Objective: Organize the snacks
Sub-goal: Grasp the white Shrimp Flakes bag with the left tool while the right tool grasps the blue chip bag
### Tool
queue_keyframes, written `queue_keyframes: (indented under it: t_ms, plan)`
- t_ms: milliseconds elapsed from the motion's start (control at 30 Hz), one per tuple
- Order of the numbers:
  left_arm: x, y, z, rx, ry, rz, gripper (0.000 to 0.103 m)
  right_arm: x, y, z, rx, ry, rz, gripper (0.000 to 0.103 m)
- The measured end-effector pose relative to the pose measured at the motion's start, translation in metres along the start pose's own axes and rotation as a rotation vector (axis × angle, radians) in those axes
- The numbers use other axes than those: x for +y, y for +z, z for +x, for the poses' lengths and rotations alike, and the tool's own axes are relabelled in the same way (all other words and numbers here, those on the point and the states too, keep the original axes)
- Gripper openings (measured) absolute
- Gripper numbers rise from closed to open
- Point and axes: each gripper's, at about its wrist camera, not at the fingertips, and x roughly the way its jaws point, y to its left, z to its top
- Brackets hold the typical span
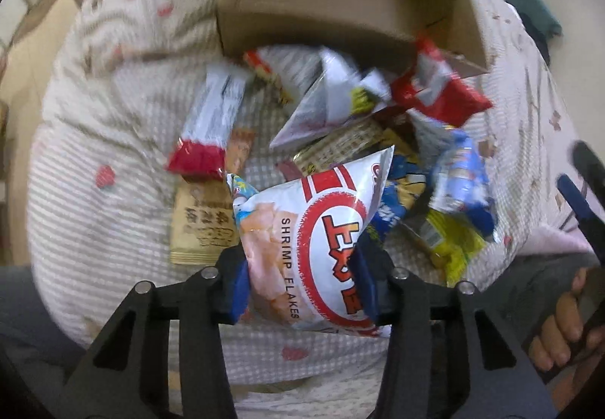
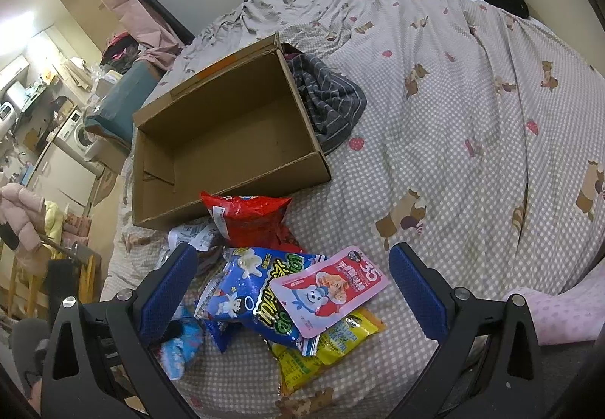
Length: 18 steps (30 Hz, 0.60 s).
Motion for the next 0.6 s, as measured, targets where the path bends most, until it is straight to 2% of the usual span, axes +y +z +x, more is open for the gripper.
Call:
queue_keyframes:
  t_ms: [100, 200, 400, 433, 567, 600]
  plan:
    - [-0.005, 0.003, -0.022, -0.035, 0.029, 0.065, 0.041, -0.001, -0.002, 0.006, 0.056, 0.041, 0.013, 0.103]
    - [-0.003, 0.014, -0.043, -0.094, 0.105, 0.122, 0.041, 0.013, -0.008, 0.017, 0.152, 0.089, -0.032, 0.102]
    - [0.024, 0.027, -0.045, -0.115, 0.167, 0.113, 0.041, 0.085, -0.036, 0.041, 0.26, -0.039, -0.509, 0.095]
    - [0.025, 0.028, -0.042, -0.117, 0.168, 0.111, 0.041, 0.092, -0.04, 0.045, 0.271, -0.057, -0.569, 0.09]
    - [0.032, 0.025, -0.038, -0.127, 0.157, 0.1, 0.041, 0.11, -0.053, 0.069, 0.31, -0.149, -0.762, 0.084]
    - [0.032, 0.025, -0.035, -0.124, 0.149, 0.097, 0.041, 0.112, -0.056, 0.076, 0.331, -0.165, -0.801, 0.079]
